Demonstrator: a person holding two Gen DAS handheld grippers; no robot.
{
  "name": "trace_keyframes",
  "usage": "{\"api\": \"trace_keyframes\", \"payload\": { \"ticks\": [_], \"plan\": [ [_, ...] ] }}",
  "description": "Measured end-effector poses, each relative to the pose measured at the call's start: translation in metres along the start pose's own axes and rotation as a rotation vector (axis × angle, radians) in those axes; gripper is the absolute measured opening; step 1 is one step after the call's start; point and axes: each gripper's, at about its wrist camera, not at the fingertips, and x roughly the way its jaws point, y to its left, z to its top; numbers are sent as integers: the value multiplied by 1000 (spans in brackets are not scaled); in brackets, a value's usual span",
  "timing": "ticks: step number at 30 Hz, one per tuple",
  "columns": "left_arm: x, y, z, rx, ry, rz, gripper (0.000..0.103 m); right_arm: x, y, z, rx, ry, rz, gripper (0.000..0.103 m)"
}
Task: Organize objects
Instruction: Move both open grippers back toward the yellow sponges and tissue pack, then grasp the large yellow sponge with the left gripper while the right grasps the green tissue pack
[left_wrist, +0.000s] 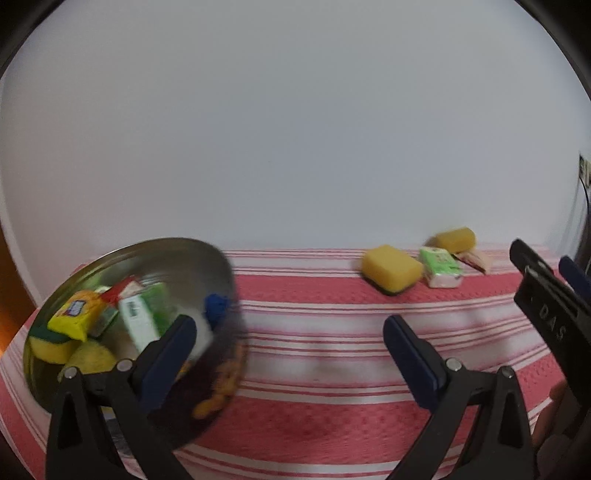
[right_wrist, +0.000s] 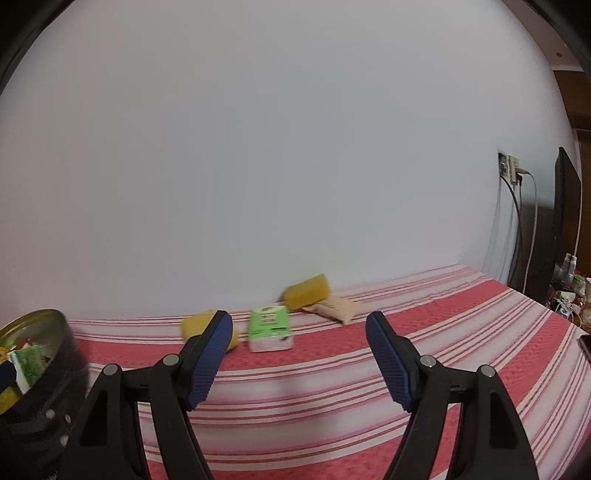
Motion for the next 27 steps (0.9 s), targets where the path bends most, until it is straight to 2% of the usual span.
{"api": "trace_keyframes", "payload": {
  "ticks": [4, 12, 22, 27],
  "plan": [
    [13, -16, 3, -3, 41, -25, 102, 18, -20, 2, 10, 17, -17, 77],
    [45, -43, 10, 15, 113, -29, 102, 47, -45, 6, 66, 102, 10, 77],
    [97, -63, 30, -56, 207, -53, 102, 67, -52, 8, 72, 154, 52, 77],
    [112, -69, 39, -85, 231, -67, 102, 89, -49, 9, 86, 217, 107, 77]
  ]
}}
